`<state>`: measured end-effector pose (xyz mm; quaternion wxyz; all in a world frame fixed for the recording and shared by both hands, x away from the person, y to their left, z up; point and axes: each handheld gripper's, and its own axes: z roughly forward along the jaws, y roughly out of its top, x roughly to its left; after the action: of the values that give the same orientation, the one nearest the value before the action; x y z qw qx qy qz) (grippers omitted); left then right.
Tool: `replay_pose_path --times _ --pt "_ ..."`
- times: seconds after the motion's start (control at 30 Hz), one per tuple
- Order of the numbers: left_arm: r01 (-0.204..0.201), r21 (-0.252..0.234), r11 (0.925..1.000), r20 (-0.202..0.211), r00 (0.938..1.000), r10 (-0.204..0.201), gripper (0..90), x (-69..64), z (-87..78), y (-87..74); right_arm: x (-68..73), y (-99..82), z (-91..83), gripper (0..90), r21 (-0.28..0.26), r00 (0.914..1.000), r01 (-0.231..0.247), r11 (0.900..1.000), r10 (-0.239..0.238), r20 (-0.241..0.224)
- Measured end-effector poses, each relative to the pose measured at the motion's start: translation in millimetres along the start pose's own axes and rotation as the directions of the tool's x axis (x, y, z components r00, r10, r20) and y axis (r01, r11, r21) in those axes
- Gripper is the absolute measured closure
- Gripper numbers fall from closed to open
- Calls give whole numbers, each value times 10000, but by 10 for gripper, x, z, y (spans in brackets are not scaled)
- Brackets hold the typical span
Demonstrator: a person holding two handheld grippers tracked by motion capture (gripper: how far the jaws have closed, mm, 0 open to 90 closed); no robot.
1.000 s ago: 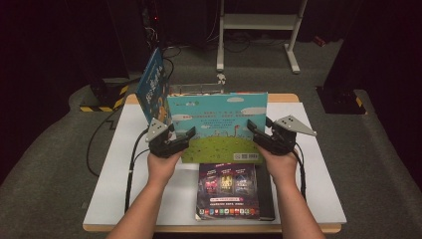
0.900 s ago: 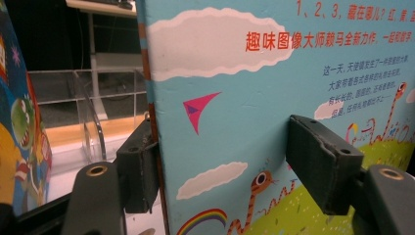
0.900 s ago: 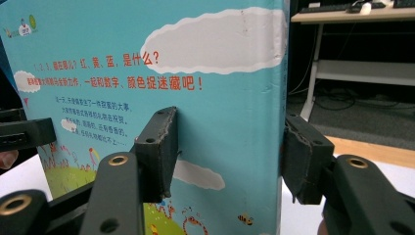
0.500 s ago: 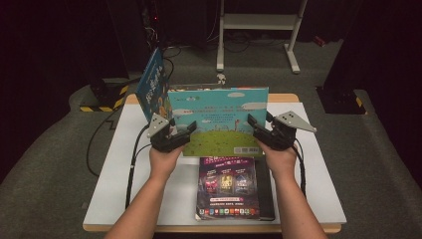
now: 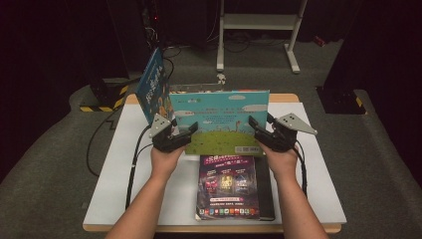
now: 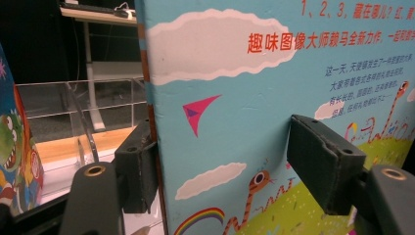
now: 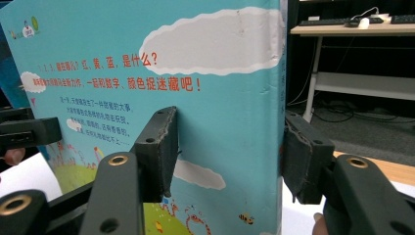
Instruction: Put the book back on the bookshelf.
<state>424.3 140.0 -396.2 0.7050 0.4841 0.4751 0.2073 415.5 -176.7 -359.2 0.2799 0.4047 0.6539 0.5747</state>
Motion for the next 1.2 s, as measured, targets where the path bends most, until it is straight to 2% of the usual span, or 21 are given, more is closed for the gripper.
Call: replay_pose_path --times 0.2,0.3,0.4,0.5,0.63,0.7,0.83,1.0,1.1,1.17,1.2 --pt "-253 20 9997 190 9995 253 314 -27 -79 -12 57 -60 -110 434 -207 10000 36 9998 -36 15" --pt "-144 35 9999 193 9997 143 294 -40 -128 -13 95 -61 -175 435 -174 9999 68 9998 -70 -138" --pt "-208 -20 9998 186 9996 209 281 -41 -187 -29 160 -63 -237 427 -191 9995 232 9995 -236 -225" --pt "-247 -93 9997 149 9996 248 280 -28 -203 -42 180 -54 -239 402 -57 9989 286 9996 -288 -379" --pt "-238 -154 9996 30 9997 239 282 6 -212 -26 135 -12 -182 397 16 9959 273 9996 -270 -869" --pt "-52 -154 9999 -14 10000 52 283 27 -203 -21 119 13 -148 407 63 9939 296 9995 -287 -1065" --pt "-2 -89 10000 -32 10000 2 274 72 -190 -16 151 12 -142 418 -75 9934 274 9996 -280 -1111" --pt "-224 -122 9997 -134 9997 222 265 78 -225 -27 196 -2 -189 436 -178 9919 440 9989 -458 -1182" --pt "-53 -161 9999 -171 9998 50 252 97 -240 -25 222 -33 -223 455 -344 9905 402 9986 -443 -1304" --pt "189 -181 9997 -203 9996 -193 237 105 -238 -14 243 -48 -231 451 -212 9893 462 9987 -487 -1372" --pt "177 -172 9997 -190 9997 -181 232 107 -241 -13 255 -53 -234 450 -208 9892 508 9985 -532 -1364"
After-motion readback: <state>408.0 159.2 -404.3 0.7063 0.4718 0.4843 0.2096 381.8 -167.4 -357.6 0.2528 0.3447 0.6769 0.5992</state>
